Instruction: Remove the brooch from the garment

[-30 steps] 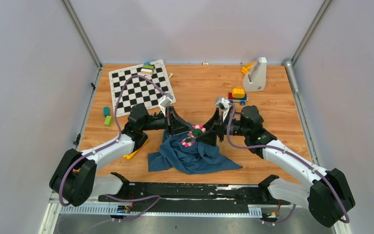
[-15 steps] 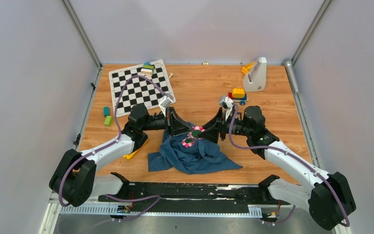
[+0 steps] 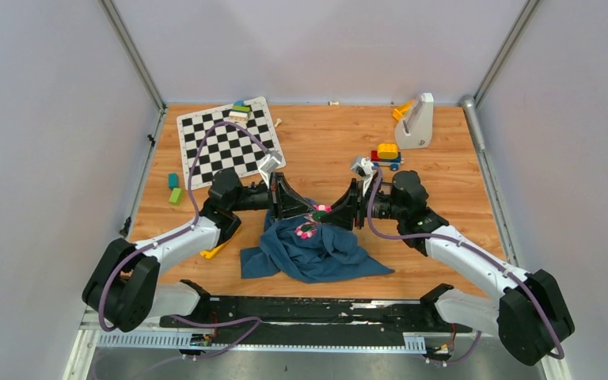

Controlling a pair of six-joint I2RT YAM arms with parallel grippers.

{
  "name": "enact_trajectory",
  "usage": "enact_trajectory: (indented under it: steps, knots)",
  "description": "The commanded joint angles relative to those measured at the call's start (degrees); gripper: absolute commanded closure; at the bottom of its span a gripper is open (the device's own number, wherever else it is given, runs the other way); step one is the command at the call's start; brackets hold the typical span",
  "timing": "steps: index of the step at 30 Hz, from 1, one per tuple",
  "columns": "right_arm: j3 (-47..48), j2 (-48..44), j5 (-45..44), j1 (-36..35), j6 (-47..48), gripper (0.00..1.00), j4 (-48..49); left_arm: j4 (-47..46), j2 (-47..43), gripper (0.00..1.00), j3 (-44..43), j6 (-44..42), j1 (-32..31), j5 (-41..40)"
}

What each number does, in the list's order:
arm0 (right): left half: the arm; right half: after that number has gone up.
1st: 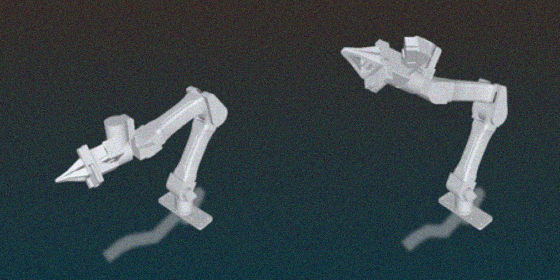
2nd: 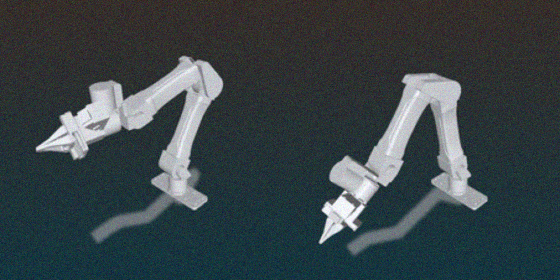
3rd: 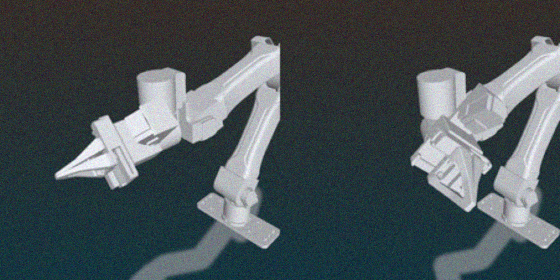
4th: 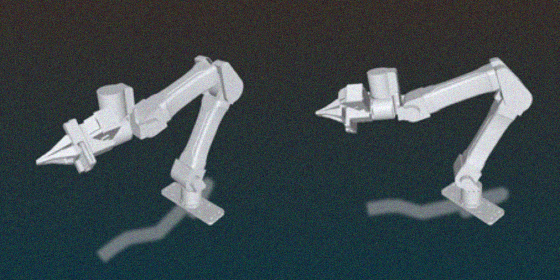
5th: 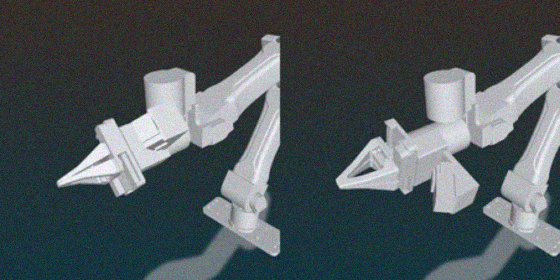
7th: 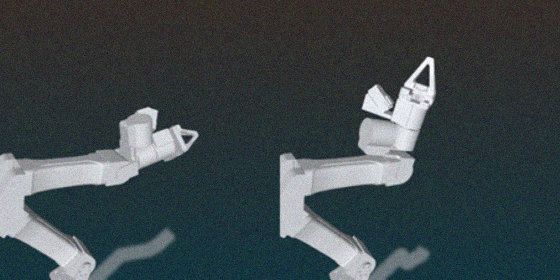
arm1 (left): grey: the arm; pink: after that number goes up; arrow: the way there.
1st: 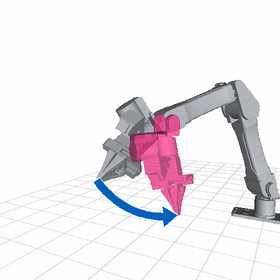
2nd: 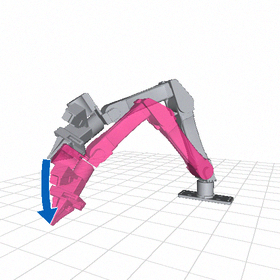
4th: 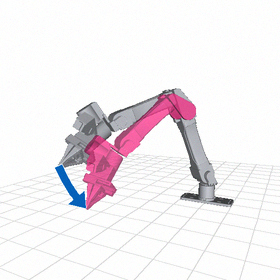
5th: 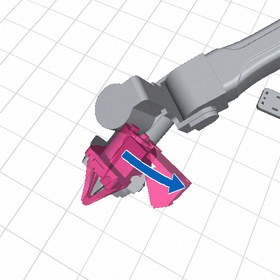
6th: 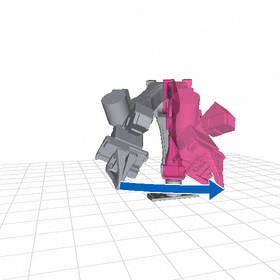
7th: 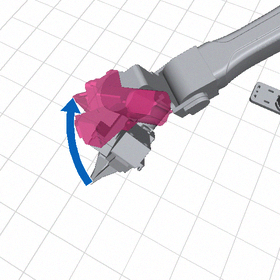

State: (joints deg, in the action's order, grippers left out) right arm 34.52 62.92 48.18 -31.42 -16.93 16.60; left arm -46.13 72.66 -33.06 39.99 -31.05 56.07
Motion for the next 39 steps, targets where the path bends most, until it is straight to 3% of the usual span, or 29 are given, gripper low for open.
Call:
enact_trajectory:
  steps: [1, 11, 19, 24, 27, 30, 32, 34, 35, 39]
  knots:
    - [1.07, 1.58, 1.27, 0.05, -1.05, 0.71, 3.42, -5.50, 0.64, 1.00, -1.35, 2.54, -0.23, 1.27]
    - [0.29, 2.05, 0.91, 0.04, -2.41, 0.87, 5.67, -15.84, 4.66, 1.00, -0.02, 9.18, -0.24, 1.16]
    - [-0.01, 3.50, -0.65, -0.18, -4.46, 0.81, 6.90, -24.19, 8.27, 1.00, 1.09, 15.12, -0.62, -0.44]
    - [-1.04, 3.71, -2.66, -0.58, -5.96, 0.77, 10.07, -24.52, 7.40, 1.00, 2.18, 15.85, -1.04, -2.54]
    - [-2.00, 3.42, -3.15, -0.57, -7.02, 0.98, 12.39, -24.58, 6.48, 1.00, 3.33, 16.12, -1.34, -4.31]
    - [-1.53, 2.90, -2.63, -0.57, -7.33, 1.00, 11.58, -22.76, 5.27, 0.99, 4.79, 14.08, -1.36, -5.41]
    - [-0.42, 2.30, -2.38, -0.57, -6.84, 1.00, 8.73, -19.41, 3.81, 0.87, 5.29, 11.61, -1.30, -5.92]
    - [0.68, 1.34, -2.71, -0.50, -5.99, 1.00, 5.01, -16.81, 2.04, 0.66, 6.00, 9.11, -1.36, -6.65]
    - [1.06, 0.76, -3.19, -0.50, -5.55, 1.00, 3.13, -16.10, 0.73, 0.48, 6.30, 8.34, -1.28, -7.02]
    - [1.33, -1.64, -5.58, -0.48, -5.71, 1.00, -0.94, -12.17, -2.61, 0.12, 8.13, 4.11, -1.38, -8.91]
